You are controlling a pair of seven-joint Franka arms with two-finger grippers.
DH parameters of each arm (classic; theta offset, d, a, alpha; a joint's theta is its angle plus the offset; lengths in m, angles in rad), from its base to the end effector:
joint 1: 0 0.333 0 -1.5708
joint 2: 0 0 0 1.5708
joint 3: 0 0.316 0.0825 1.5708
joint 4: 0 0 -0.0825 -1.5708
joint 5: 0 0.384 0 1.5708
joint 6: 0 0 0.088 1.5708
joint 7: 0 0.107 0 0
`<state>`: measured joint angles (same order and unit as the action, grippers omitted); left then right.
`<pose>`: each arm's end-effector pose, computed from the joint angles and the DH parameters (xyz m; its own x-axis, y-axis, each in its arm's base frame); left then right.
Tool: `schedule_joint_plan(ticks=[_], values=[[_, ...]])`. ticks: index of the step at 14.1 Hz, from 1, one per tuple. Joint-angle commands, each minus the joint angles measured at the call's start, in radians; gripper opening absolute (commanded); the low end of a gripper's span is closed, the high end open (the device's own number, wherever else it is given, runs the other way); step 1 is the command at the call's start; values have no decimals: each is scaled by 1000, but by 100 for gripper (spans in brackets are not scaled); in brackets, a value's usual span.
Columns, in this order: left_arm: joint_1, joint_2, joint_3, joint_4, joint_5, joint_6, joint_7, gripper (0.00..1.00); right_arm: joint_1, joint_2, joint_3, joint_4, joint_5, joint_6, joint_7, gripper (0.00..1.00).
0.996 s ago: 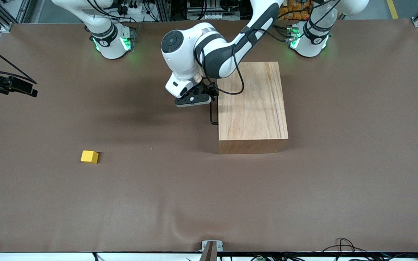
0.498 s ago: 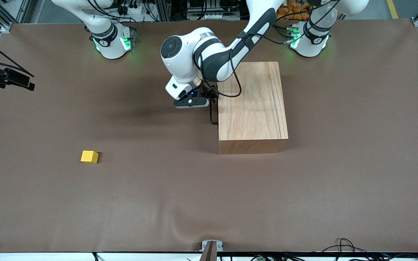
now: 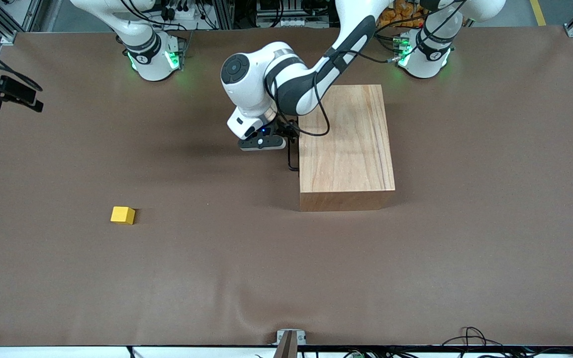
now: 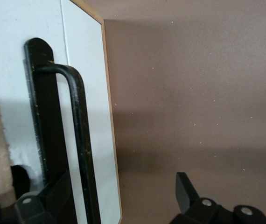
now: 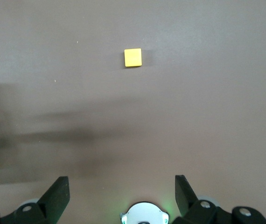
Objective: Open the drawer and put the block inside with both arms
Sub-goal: 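Pull the drawer open with the left gripper while the right gripper reaches out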
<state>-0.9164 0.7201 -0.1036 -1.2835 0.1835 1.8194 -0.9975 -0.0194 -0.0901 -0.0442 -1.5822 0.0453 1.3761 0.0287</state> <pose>0.4043 -0.5973 0.3109 0.9979 -0.0628 -0.0154 -0.0646 -0.9766 -0.2053 0.5044 -0.0278 0.6512 0.9897 -0.0823 -0.1170 -0.0882 -0.9951 -0.0458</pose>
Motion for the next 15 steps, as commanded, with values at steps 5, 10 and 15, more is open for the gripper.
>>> schedule_joint_plan(ticks=[5, 10, 15], values=[[-4, 25, 2, 23, 28, 33, 19, 100, 7, -11, 1, -39, -108, 27, -4, 100], [-7, 35, 2, 24, 27, 80, 16, 100, -10, -11, -3, -80, -110, 35, -12, 100], [-7, 33, -4, 27, 21, 153, 11, 100, -68, -25, -3, -130, -19, 28, -69, 100]])
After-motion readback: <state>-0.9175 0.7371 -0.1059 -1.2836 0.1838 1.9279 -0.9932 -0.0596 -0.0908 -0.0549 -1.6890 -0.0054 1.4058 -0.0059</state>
